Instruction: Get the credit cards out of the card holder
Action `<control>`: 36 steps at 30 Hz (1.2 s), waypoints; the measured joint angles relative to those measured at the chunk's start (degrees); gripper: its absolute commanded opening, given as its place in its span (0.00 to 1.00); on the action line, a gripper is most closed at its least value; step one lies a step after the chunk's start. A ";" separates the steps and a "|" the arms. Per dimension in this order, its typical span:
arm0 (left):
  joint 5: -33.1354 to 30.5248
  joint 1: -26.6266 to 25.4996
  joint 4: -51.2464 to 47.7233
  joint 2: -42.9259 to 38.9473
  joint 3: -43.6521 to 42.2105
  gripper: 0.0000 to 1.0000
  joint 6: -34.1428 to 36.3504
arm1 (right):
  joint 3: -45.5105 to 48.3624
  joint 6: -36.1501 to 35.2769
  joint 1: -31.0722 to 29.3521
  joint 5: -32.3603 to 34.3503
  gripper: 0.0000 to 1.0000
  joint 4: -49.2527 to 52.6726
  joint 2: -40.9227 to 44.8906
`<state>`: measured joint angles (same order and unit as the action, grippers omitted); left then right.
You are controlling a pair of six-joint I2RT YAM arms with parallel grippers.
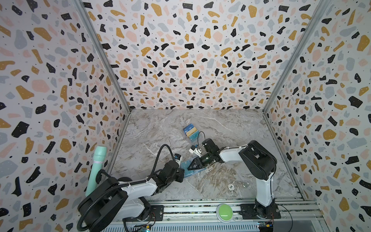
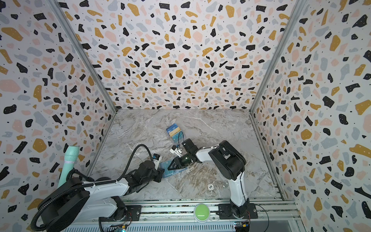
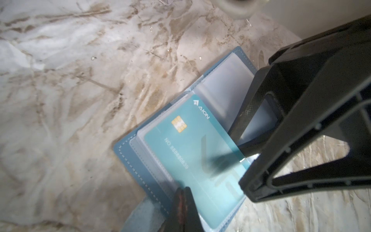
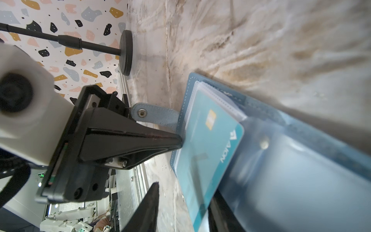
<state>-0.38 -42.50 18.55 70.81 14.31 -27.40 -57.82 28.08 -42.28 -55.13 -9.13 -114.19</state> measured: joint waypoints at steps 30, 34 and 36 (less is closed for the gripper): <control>0.52 -0.33 -1.60 -6.38 0.66 0.00 0.11 | -0.28 5.29 -0.96 0.72 0.38 -3.52 -1.57; 0.52 -0.33 -1.16 -3.80 0.70 0.00 0.61 | -0.28 5.33 -0.96 0.72 0.38 -3.54 -1.57; 0.52 -0.33 -0.57 -3.02 0.70 0.00 0.85 | -0.28 5.33 -0.96 0.70 0.38 -3.56 -1.57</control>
<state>0.14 -42.83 17.98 67.79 15.00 -26.55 -58.11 33.41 -43.24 -54.43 -12.69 -115.77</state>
